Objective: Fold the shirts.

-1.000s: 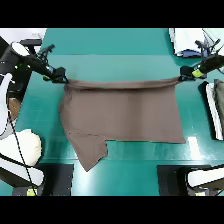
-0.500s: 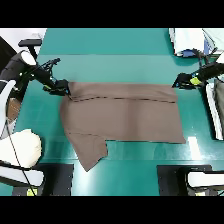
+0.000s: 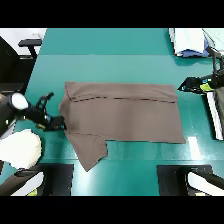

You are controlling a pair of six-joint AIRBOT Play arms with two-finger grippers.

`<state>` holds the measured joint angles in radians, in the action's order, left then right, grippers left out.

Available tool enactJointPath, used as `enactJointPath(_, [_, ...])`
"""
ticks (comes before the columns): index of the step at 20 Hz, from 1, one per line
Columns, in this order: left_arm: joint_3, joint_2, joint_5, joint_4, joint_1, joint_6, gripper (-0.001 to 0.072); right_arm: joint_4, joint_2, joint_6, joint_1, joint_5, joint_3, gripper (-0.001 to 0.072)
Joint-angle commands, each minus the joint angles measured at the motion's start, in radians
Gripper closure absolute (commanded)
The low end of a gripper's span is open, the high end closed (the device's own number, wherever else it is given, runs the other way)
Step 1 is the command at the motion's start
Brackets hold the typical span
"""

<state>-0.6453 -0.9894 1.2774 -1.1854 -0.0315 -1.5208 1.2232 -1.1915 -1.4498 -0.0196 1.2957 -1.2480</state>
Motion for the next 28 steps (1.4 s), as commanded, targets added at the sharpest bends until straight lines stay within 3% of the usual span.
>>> enactJointPath(1, [0.191, 0.109, -0.04, 0.094, 0.001, -0.024, 0.0286, -0.001, 0.054, 0.0, 0.0, -0.023, 0.029, 0.0235])
enactJointPath(6, [0.285, 0.108, -0.187, 0.293, 0.001, 0.057, 0.0287, -0.002, 0.058, -0.001, 0.0, -0.02, 0.029, 0.0241])
enactJointPath(9, [0.3, 0.108, -0.211, 0.332, 0.001, 0.071, 0.029, -0.002, 0.058, -0.001, 0.0, -0.016, 0.029, 0.0241])
enactJointPath(10, [0.3, 0.108, -0.206, 0.34, 0.001, 0.075, 0.0428, -0.001, 0.058, -0.001, 0.0, -0.005, 0.029, 0.0242])
enactJointPath(11, [0.299, 0.108, -0.193, 0.356, 0.001, 0.109, 0.0681, 0.003, 0.059, -0.001, 0.003, 0.02, 0.029, 0.0242])
enactJointPath(14, [0.248, 0.108, -0.124, 0.337, 0.001, 0.127, 0.0681, 0.011, 0.073, -0.001, 0.074, 0.137, 0.084, 0.0242])
enactJointPath(17, [0.176, 0.109, -0.107, 0.314, 0.001, 0.134, 0.0682, 0.046, 0.153, -0.001, 0.21, 0.187, 0.287, 0.024])
enactJointPath(20, [0.13, 0.109, -0.107, 0.314, 0.001, 0.134, 0.0681, 0.079, 0.23, -0.005, 0.372, 0.202, 0.509, 0.013])
enactJointPath(23, [0.127, 0.109, -0.107, 0.314, 0.001, 0.134, 0.0681, 0.077, 0.253, -0.046, 0.499, 0.196, 0.676, 0.0142])
enactJointPath(25, [0.127, 0.109, -0.108, 0.314, 0.001, 0.134, 0.0681, 0.057, 0.223, -0.045, 0.526, 0.173, 0.746, 0.0233])
enactJointPath(28, [0.127, 0.109, -0.114, 0.314, 0.001, 0.134, 0.0681, -0.09, 0.172, -0.031, 0.518, 0.067, 0.785, 0.0251])
